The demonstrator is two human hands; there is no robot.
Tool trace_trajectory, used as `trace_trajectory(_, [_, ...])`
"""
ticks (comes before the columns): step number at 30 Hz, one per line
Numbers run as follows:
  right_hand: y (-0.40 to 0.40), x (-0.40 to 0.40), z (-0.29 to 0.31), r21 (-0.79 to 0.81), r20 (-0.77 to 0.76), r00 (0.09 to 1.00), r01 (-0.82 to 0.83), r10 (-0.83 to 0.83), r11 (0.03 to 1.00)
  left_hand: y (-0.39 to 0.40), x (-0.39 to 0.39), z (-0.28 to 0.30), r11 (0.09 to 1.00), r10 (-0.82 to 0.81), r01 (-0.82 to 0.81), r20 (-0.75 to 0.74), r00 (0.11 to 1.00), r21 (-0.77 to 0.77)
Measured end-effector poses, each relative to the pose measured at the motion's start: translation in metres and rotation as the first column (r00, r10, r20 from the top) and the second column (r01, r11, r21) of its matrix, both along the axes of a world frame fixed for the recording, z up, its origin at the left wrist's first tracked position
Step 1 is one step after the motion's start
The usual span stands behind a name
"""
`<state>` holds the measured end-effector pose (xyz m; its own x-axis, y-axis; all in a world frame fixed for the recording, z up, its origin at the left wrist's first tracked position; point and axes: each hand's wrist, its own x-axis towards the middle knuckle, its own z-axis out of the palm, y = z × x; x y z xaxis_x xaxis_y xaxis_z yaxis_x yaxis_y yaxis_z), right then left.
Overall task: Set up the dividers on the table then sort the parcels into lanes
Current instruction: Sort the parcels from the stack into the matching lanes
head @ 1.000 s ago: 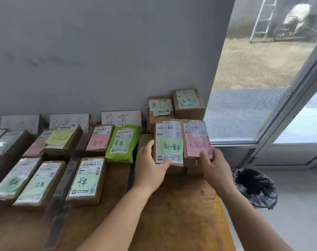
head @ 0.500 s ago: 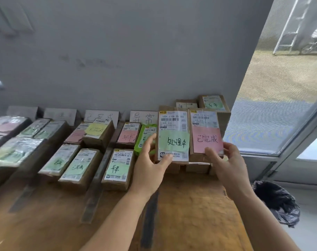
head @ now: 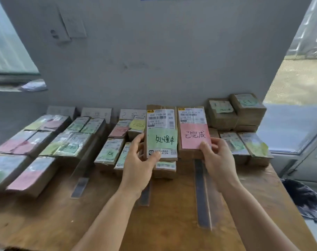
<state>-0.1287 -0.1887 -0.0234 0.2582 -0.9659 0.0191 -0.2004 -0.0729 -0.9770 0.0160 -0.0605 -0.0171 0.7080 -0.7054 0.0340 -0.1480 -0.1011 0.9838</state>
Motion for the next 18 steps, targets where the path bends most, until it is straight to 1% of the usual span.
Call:
trace_trajectory(6, [0.042, 0.039, -0.003, 0.132, 0.091, 0.992, -0.103, 0.092, 0.986, 0.049, 0.036, -0.003, 0.998, 0.056, -0.058, -0.144, 0.988, -0.011])
trace_trajectory(14, [0.068, 0.081, -0.004, 0.170, 0.088, 0.964, -0.264, 0.252, 0.949, 0.090, 0.055, 0.004, 0.979, 0.189, -0.203, -0.259, 0.947, -0.029])
trace_trajectory(18, [0.084, 0.103, 0.001, 0.194, 0.108, 0.937, -0.348, 0.333, 0.917, 0.108, 0.068, 0.008, 0.950, 0.290, -0.311, -0.279, 0.916, -0.032])
